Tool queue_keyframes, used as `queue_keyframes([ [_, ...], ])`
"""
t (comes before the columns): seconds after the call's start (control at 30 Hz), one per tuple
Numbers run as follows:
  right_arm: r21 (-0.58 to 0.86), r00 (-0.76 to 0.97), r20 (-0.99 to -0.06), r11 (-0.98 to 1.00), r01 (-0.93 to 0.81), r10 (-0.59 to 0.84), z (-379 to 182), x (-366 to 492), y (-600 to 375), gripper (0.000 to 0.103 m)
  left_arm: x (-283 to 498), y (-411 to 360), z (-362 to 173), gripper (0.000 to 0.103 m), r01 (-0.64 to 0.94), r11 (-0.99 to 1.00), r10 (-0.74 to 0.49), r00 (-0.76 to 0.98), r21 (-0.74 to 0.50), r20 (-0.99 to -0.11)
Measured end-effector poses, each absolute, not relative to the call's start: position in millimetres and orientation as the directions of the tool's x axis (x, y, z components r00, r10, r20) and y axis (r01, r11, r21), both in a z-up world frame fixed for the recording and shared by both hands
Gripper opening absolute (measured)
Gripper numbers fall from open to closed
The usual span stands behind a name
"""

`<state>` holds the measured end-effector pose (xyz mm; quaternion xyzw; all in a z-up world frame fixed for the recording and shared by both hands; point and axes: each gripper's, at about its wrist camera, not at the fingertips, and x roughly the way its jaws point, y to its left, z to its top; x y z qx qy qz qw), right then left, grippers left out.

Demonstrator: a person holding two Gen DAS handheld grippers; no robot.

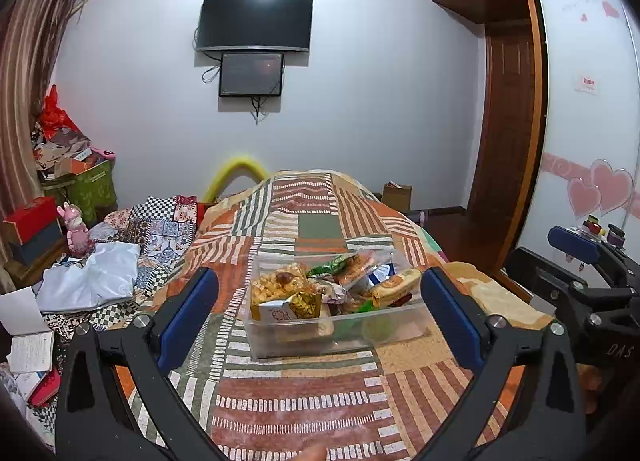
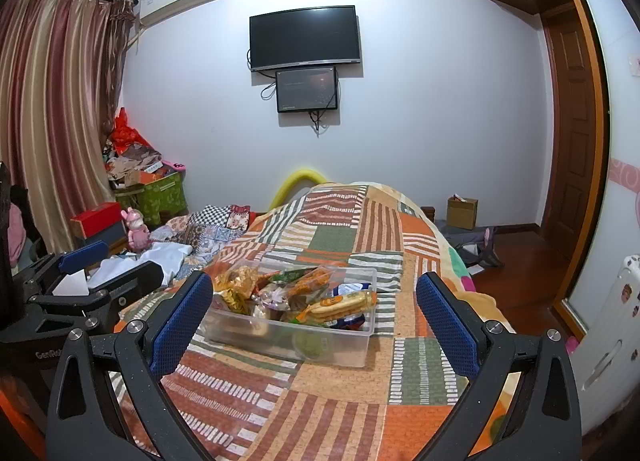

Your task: Organize snacks

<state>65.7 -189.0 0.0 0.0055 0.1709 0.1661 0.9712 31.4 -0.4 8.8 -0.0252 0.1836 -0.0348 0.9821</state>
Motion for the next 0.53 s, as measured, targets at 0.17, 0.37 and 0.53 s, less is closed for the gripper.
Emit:
queue_keyframes([
  [0.17,0.067,0.886,-0.333,0.946,-0.318,0.322,-0.7,66.7,-189.4,0.102,30.4,-1.3,8.4,0.102,0.059,0.997,-0.076,0.931,-0.059,-0.357],
  [0.37,0.074,0.885,-0.337,0.946,-0.315,0.321,-1.9,68.3,-190.0,0.102,29.7,-1.3,7.4,0.102,0.063,0.996,-0.083,0.931,-0.066,-0.356],
  [0.53,0.073,0.885,-0.341,0.948,-0.311,0.316,-3.0,69.1,-190.8,0.102,29.9,-0.7,7.0,0.102,0.059,0.996,-0.079,0.932,-0.067,-0.353],
])
